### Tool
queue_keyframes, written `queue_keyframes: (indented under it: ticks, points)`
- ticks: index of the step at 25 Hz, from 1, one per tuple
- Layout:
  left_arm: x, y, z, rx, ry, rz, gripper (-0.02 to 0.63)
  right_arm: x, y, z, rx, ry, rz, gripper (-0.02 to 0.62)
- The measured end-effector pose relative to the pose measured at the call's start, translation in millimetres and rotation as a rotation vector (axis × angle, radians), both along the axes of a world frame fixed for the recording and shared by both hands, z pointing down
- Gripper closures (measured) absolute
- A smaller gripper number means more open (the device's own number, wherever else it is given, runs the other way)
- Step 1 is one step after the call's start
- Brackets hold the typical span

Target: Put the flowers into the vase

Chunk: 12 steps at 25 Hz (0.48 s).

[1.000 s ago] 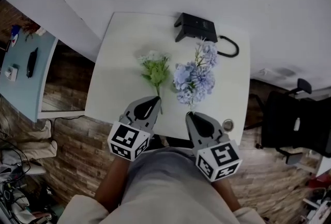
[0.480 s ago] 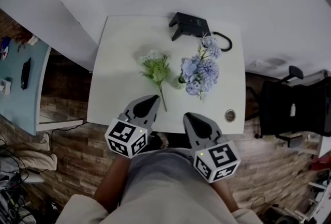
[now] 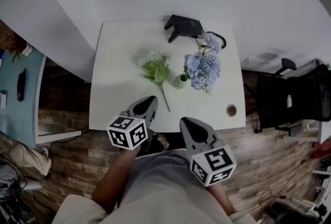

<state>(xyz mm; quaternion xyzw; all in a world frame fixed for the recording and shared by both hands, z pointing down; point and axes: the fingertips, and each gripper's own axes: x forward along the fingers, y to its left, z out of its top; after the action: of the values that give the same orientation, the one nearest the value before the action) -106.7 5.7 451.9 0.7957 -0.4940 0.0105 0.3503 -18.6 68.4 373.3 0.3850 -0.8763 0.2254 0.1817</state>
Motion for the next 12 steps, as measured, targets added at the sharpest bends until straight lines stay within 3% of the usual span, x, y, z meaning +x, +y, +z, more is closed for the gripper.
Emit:
queue_keyframes:
  ticks: [2, 4, 12]
  points:
    - [0, -2, 12, -0.054, 0.047, 0.002, 0.559, -1, 3, 2, -0.009, -0.001, 0.009, 0.572]
    - [-2, -4, 22, -0.105, 0.090, -0.007, 0.484, -1, 5, 6, -0.025, -0.004, 0.016, 0.572]
    - [-7, -27, 57, -0.233, 0.204, -0.070, 0.429, -2, -11, 19, -0.065, 0.000, -0.006, 0.572]
